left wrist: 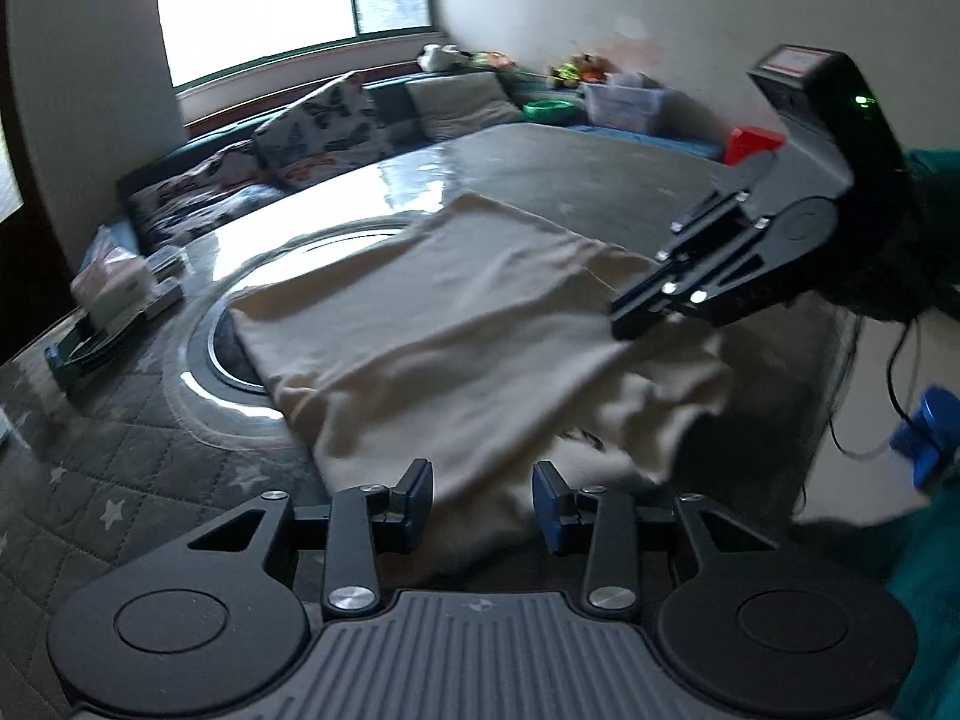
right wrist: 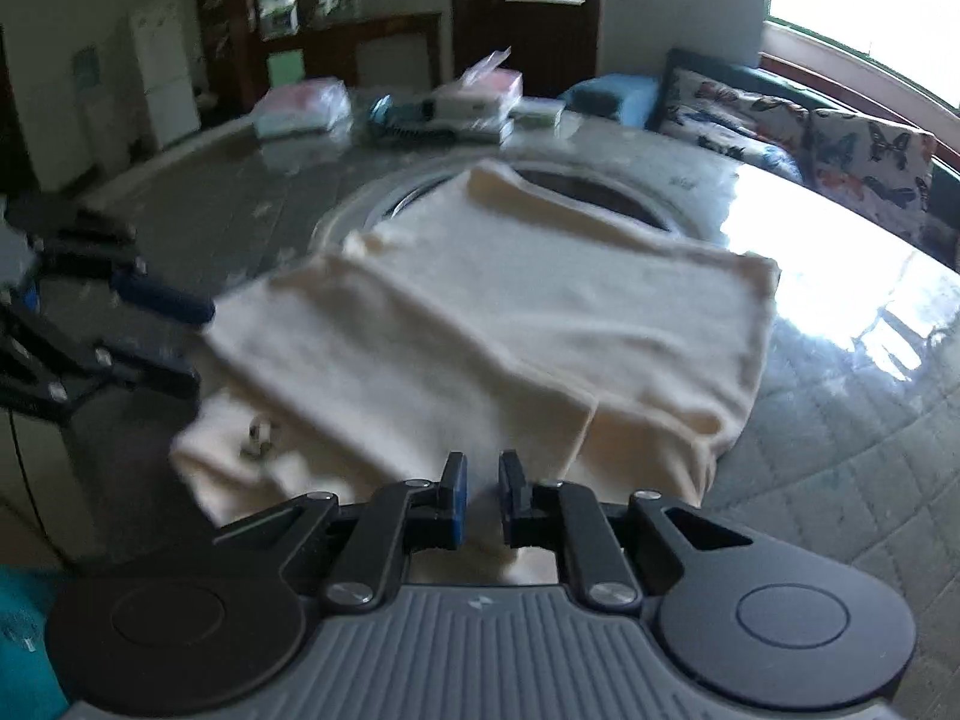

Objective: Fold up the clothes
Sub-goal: 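Lower the folded side onto the shirt and open the left gripper, then grasp the shirt's other side edge with the right gripper and lift it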

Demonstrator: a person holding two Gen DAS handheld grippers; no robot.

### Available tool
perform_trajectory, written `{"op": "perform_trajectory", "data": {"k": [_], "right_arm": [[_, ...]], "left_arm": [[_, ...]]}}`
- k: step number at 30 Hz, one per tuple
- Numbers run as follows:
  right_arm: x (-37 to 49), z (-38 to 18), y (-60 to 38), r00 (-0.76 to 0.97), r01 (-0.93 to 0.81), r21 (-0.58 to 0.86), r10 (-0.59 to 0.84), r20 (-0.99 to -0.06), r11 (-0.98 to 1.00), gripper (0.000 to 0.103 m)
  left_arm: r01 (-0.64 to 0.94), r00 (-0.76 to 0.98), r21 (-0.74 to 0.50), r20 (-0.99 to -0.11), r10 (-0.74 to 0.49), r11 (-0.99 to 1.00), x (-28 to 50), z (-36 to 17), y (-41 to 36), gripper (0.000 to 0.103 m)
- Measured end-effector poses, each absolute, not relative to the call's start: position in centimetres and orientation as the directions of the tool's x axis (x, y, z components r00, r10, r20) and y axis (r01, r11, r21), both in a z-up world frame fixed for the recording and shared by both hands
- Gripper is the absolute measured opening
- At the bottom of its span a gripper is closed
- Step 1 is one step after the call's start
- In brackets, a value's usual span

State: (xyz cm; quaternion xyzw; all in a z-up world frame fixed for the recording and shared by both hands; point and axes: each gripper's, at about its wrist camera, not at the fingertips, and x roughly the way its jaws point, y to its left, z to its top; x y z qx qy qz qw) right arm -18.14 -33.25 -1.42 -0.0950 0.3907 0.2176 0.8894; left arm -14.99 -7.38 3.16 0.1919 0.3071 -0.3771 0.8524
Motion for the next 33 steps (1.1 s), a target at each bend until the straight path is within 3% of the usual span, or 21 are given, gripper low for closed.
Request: {"op": "perform_trajectory", "data": {"k": [2, 6, 12, 15, 18, 23, 25, 33], "right_arm": [[-18.4, -1.5, -33.2, 0.604, -0.466, -0.008, 0.311, -0.733, 0.885, 0.013], [-18.5, -1.0, -33.0, 0.603, -0.469, -0.014, 0.309, -0.735, 0.883, 0.025], [-19.0, -0.4, -32.9, 0.613, -0.474, -0.032, 0.304, -0.729, 0.880, 0.029], [-19.3, 0.0, -33.3, 0.619, -0.471, -0.041, 0.298, -0.727, 0.881, 0.032], [-19.9, 0.3, -33.6, 0.623, -0.474, -0.051, 0.294, -0.725, 0.879, 0.035], [-21.4, 0.8, -34.3, 0.613, -0.522, -0.088, 0.302, -0.730, 0.848, 0.044], [-22.1, 0.7, -34.2, 0.602, -0.563, -0.110, 0.314, -0.734, 0.819, 0.054], [-23.1, -1.0, -32.3, 0.589, -0.649, -0.170, 0.349, -0.729, 0.741, 0.059]], "left_arm": [[0.773, 0.521, 0.111, -0.673, -0.525, 0.624, -15.5, 2.8, -7.7, 0.040], [0.789, 0.528, 0.160, -0.669, -0.523, 0.593, -16.3, 2.1, -8.6, 0.040], [0.802, 0.539, 0.202, -0.651, -0.534, 0.563, -16.8, 1.3, -9.7, 0.039], [0.801, 0.550, 0.216, -0.634, -0.544, 0.558, -17.0, 1.1, -10.0, 0.021], [0.793, 0.565, 0.217, -0.610, -0.555, 0.569, -16.9, 1.4, -10.1, 0.011], [0.765, 0.584, 0.162, -0.583, -0.565, 0.623, -15.0, 2.9, -9.6, 0.010], [0.758, 0.583, 0.137, -0.582, -0.567, 0.638, -14.0, 3.2, -9.6, 0.010], [0.747, 0.564, 0.081, -0.603, -0.564, 0.660, -11.0, 3.2, -10.1, 0.010]]}}
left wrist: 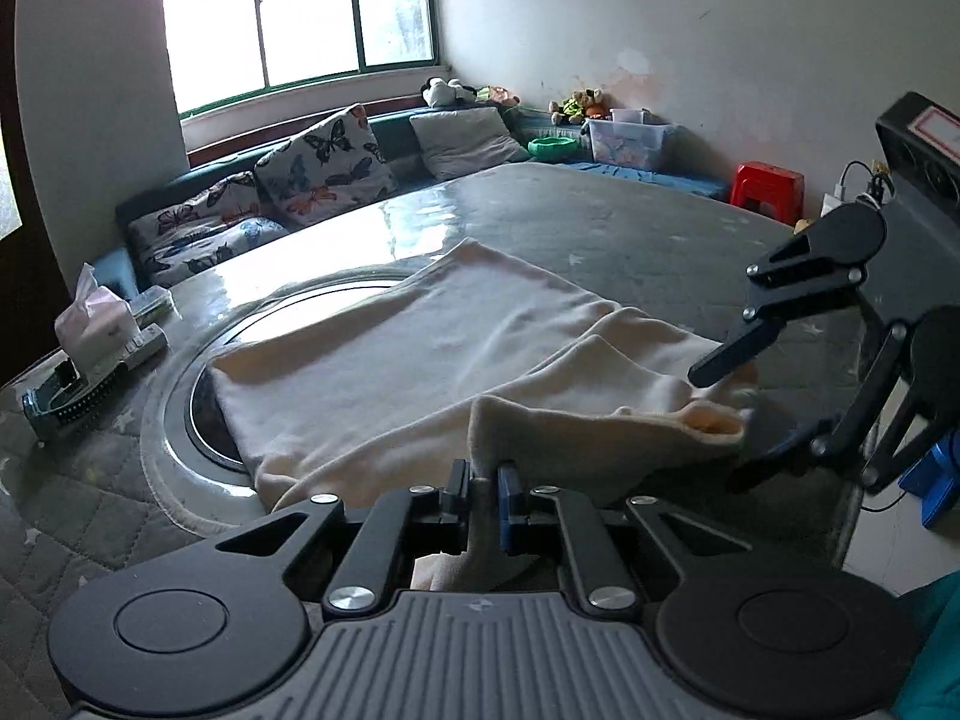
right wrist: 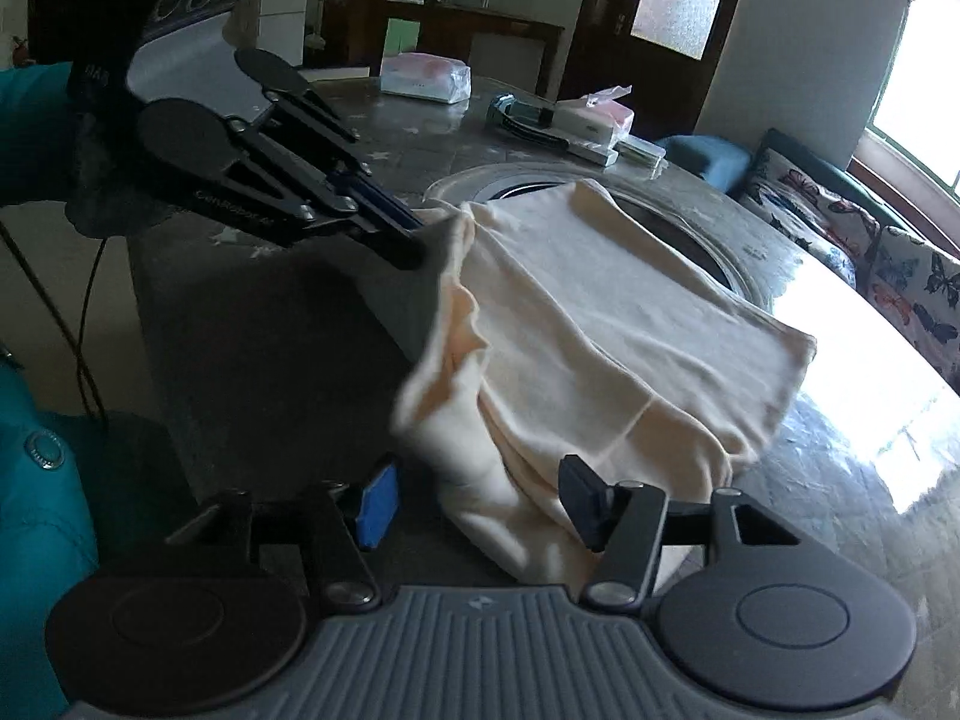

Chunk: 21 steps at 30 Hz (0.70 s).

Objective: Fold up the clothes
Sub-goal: 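Grasp the shirt's other side edge with the right gripper and lift it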

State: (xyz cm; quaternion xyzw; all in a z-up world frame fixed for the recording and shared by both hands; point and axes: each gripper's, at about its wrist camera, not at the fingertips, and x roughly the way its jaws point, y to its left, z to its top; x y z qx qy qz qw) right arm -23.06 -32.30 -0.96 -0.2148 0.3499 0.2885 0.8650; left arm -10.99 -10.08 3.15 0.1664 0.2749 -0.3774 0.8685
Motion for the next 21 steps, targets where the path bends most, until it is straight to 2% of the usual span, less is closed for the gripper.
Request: {"op": "perform_trajectory", "data": {"k": [2, 3, 5, 7, 8, 12, 16, 20, 21], "right_arm": [[-22.6, -1.4, -32.0, 0.600, -0.637, -0.179, 0.336, -0.726, 0.750, 0.058], [-22.3, -1.6, -31.9, 0.604, -0.632, -0.179, 0.334, -0.724, 0.754, 0.053], [-21.5, -1.7, -31.8, 0.600, -0.622, -0.155, 0.341, -0.724, 0.767, 0.039], [-20.8, -1.6, -32.0, 0.604, -0.606, -0.127, 0.351, -0.716, 0.785, 0.021], [-20.3, -1.3, -32.3, 0.598, -0.597, -0.095, 0.363, -0.714, 0.797, 0.017], [-19.4, -0.5, -33.1, 0.594, -0.569, -0.037, 0.379, -0.709, 0.822, 0.012], [-19.1, -0.1, -33.3, 0.599, -0.556, -0.023, 0.381, -0.705, 0.831, 0.012], [-19.4, 0.0, -33.2, 0.609, -0.545, -0.026, 0.374, -0.699, 0.838, 0.011], [-19.5, 0.0, -33.1, 0.613, -0.543, -0.029, 0.373, -0.697, 0.839, 0.011]], "left_arm": [[0.746, 0.560, 0.074, -0.608, -0.563, 0.662, -10.7, 3.0, -10.1, 0.010], [0.743, 0.559, 0.069, -0.612, -0.560, 0.665, -10.5, 2.9, -10.1, 0.010], [0.739, 0.557, 0.062, -0.618, -0.555, 0.671, -10.3, 2.8, -10.0, 0.011], [0.738, 0.558, 0.064, -0.617, -0.555, 0.671, -10.5, 2.8, -9.6, 0.015], [0.741, 0.560, 0.069, -0.613, -0.557, 0.668, -10.8, 2.9, -9.3, 0.016], [0.749, 0.577, 0.117, -0.598, -0.556, 0.652, -12.3, 2.8, -8.0, 0.020], [0.756, 0.595, 0.184, -0.591, -0.544, 0.628, -13.8, 2.2, -7.2, 0.031], [0.752, 0.613, 0.246, -0.602, -0.511, 0.612, -14.6, 1.3, -7.0, 0.029], [0.747, 0.618, 0.253, -0.605, -0.502, 0.614, -14.5, 1.1, -7.0, 0.017]]}}
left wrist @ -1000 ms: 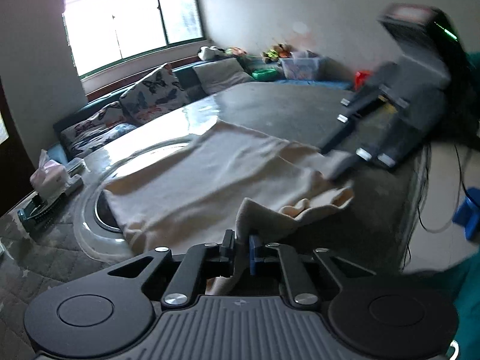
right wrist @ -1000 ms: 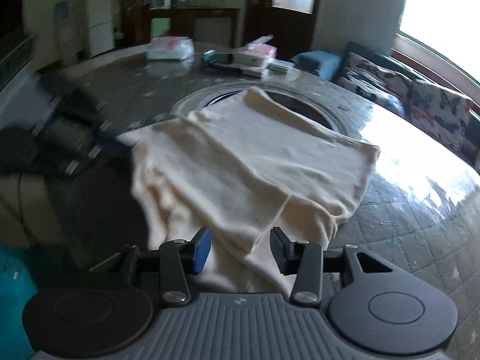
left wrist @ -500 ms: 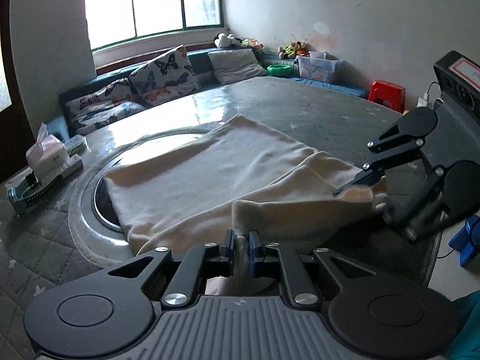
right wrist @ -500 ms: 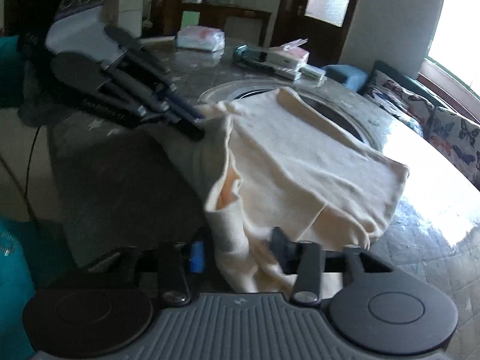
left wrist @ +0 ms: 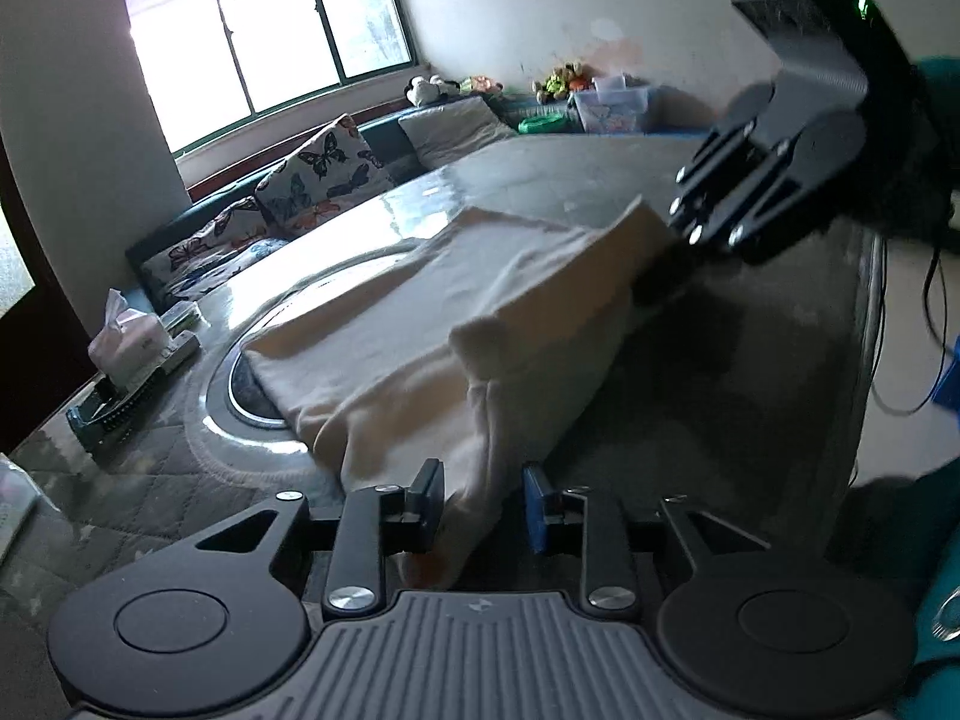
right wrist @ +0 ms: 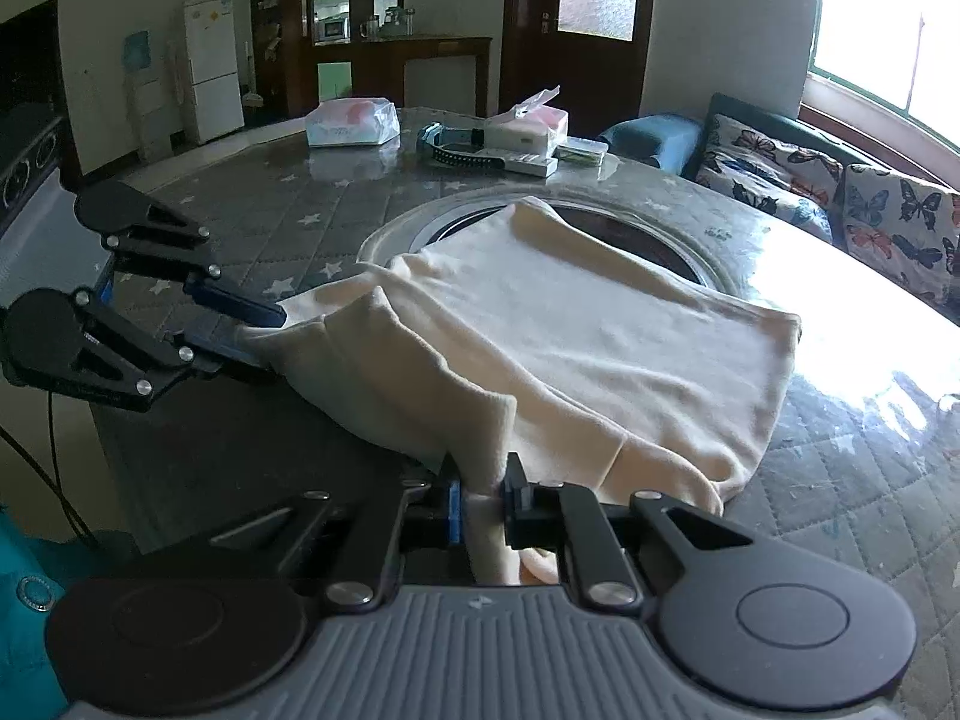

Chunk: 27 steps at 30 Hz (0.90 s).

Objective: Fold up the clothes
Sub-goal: 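Grasp the shirt's other side edge with the right gripper and lift it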

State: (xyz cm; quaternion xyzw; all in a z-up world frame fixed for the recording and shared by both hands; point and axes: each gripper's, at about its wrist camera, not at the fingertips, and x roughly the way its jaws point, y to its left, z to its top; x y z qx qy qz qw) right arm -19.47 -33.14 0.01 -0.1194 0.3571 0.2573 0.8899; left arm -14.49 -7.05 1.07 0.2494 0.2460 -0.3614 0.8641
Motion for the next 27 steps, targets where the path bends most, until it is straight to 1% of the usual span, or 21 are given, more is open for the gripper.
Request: {"op": "perform_trajectory", "data": {"k": [1, 4, 9, 15, 20, 27], "right_arm": [[-19.6, 0.0, -33.1, 0.619, -0.542, -0.034, 0.371, -0.692, 0.840, 0.010], [-20.4, 0.3, -33.0, 0.641, -0.538, -0.048, 0.372, -0.671, 0.841, 0.010], [-22.4, 1.8, -33.2, 0.663, -0.547, -0.059, 0.390, -0.639, 0.835, 0.009], [-25.2, 4.1, -33.4, 0.644, -0.584, -0.064, 0.414, -0.643, 0.809, 0.009], [-23.1, 5.5, -33.3, 0.658, -0.573, -0.076, 0.402, -0.637, 0.816, 0.009], [-15.6, 7.0, -34.0, 0.655, -0.552, -0.066, 0.383, -0.652, 0.831, 0.009]], "left_arm": [[0.741, 0.624, 0.258, -0.605, -0.494, 0.621, -14.4, 0.9, -7.0, 0.012], [0.736, 0.630, 0.243, -0.587, -0.509, 0.632, -14.7, 1.5, -6.6, 0.009], [0.769, 0.594, 0.197, -0.572, -0.566, 0.608, -16.7, 3.6, -5.3, 0.008], [0.760, 0.592, 0.135, -0.546, -0.592, 0.636, -17.8, 5.4, -3.9, 0.009], [0.712, 0.631, 0.104, -0.530, -0.567, 0.694, -14.7, 6.7, -4.5, 0.009], [0.642, 0.672, 0.069, -0.531, -0.516, 0.764, -6.7, 8.3, -6.5, 0.009]]}}
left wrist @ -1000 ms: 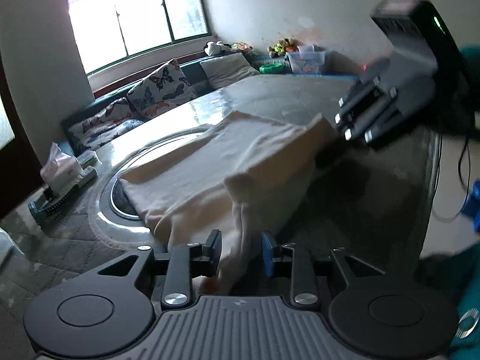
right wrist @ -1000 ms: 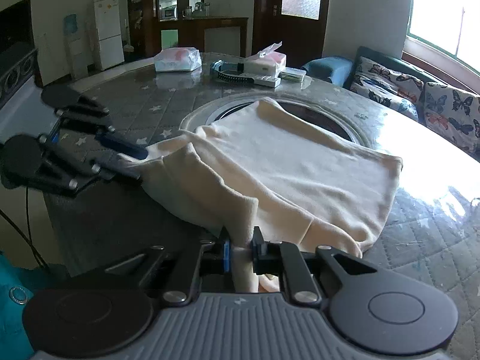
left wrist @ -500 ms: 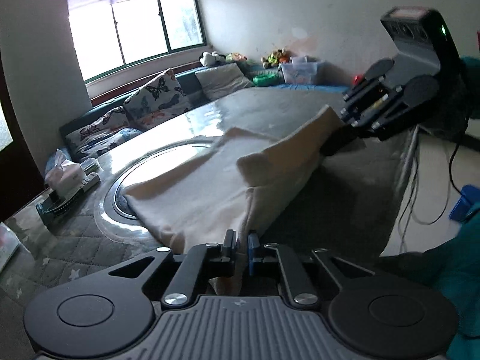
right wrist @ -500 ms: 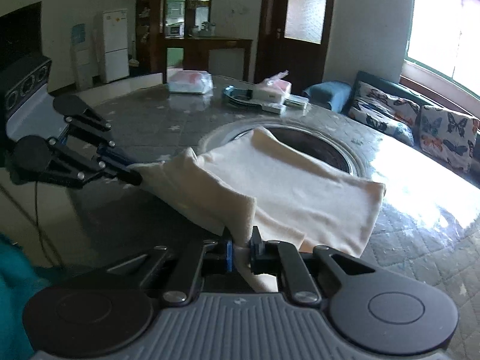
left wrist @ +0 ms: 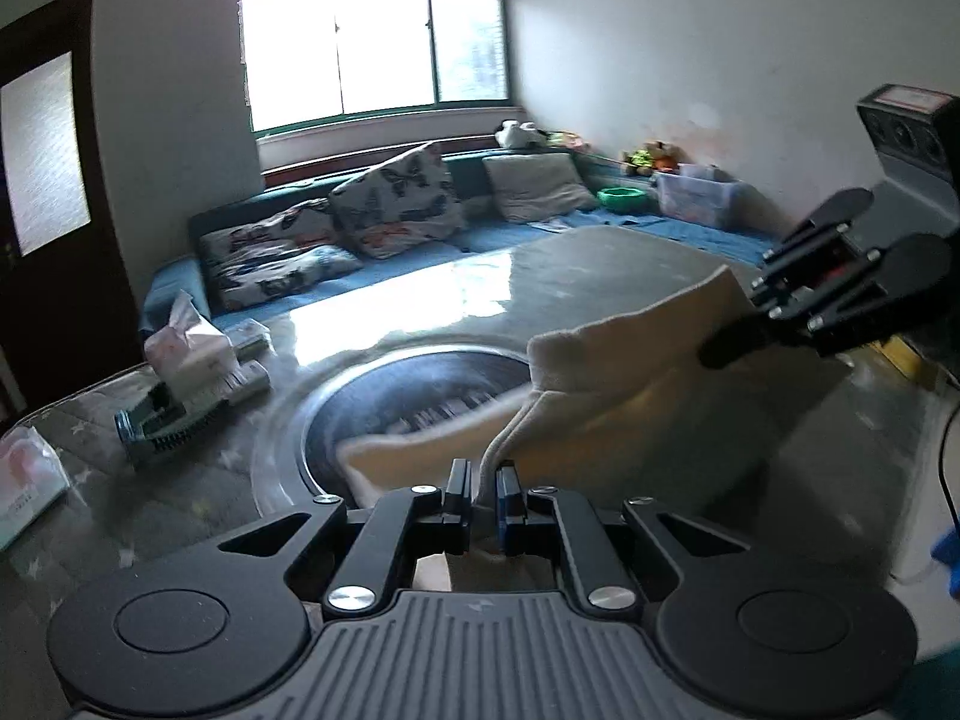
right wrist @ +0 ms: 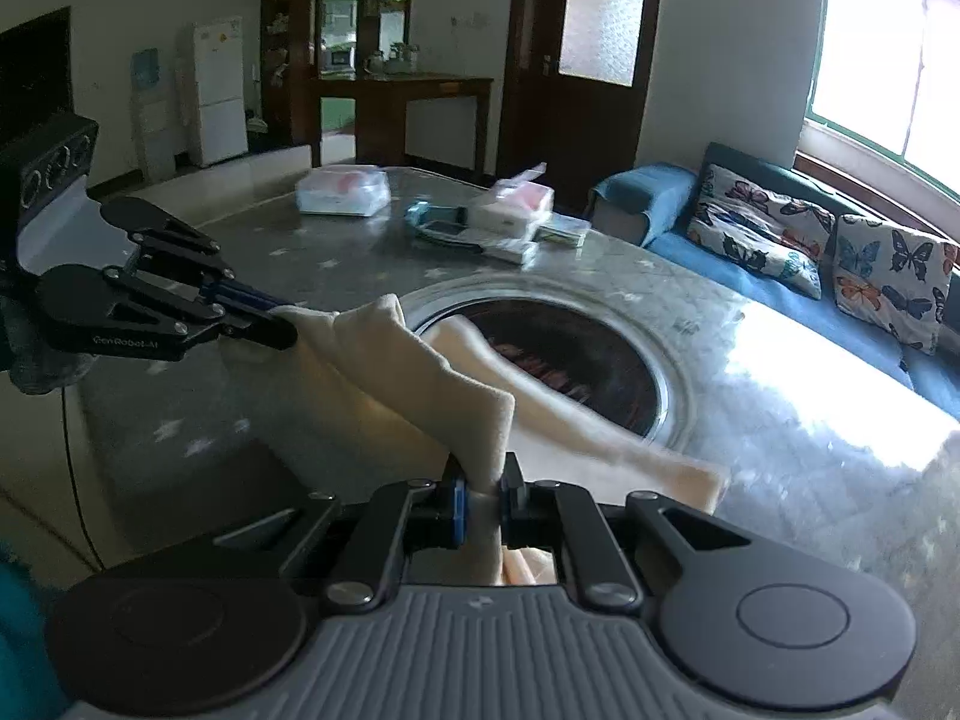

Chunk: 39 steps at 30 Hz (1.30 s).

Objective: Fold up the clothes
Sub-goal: 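Grasp the shirt's other side edge with the right gripper and lift it, then fold the held side over the shirt body and open the right gripper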

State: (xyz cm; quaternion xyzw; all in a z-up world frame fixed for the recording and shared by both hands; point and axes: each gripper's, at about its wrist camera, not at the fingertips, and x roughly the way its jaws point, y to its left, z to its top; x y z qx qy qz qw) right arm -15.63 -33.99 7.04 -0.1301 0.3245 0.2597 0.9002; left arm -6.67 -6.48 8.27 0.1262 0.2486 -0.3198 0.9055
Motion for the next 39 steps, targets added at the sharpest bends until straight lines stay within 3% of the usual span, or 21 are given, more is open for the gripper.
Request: {"op": "perform_trajectory", "data": {"k": [5, 12, 17, 19, 23, 28, 33, 39], "right_arm": [[-8.9, 6.5, -34.1, 0.647, -0.529, -0.083, 0.337, -0.684, 0.845, 0.009], [-0.7, 1.0, -34.0, 0.628, -0.432, -0.056, 0.256, -0.735, 0.900, 0.010], [1.5, -2.2, -34.7, 0.613, -0.353, 0.005, 0.235, -0.755, 0.936, 0.016], [1.6, -2.3, -35.2, 0.618, -0.326, 0.021, 0.230, -0.752, 0.945, 0.024], [1.0, -0.9, -35.9, 0.645, -0.309, 0.007, 0.215, -0.733, 0.951, 0.024], [0.6, 1.0, -35.3, 0.655, -0.324, 0.043, 0.257, -0.710, 0.945, 0.024], [0.5, 0.9, -33.9, 0.635, -0.358, 0.064, 0.293, -0.715, 0.932, 0.023], [2.0, -1.4, -33.0, 0.598, -0.328, 0.071, 0.265, -0.757, 0.942, 0.023]], "left_arm": [[0.604, 0.678, 0.082, -0.575, -0.457, 0.793, -0.1, 7.2, -8.4, 0.009], [0.521, 0.675, 0.095, -0.653, -0.342, 0.848, 6.7, 2.7, -10.4, 0.009], [0.481, 0.662, 0.076, -0.685, -0.305, 0.873, 8.1, 1.3, -10.7, 0.016], [0.472, 0.663, 0.064, -0.683, -0.307, 0.879, 8.0, 1.7, -10.4, 0.018], [0.446, 0.692, 0.066, -0.658, -0.297, 0.893, 7.5, 3.6, -10.2, 0.019], [0.483, 0.684, 0.009, -0.628, -0.371, 0.875, 6.1, 5.4, -10.7, 0.019], [0.545, 0.643, 0.002, -0.643, -0.416, 0.838, 5.6, 5.1, -13.0, 0.019], [0.518, 0.602, -0.028, -0.698, -0.388, 0.855, 7.5, 3.0, -13.9, 0.019]]}}
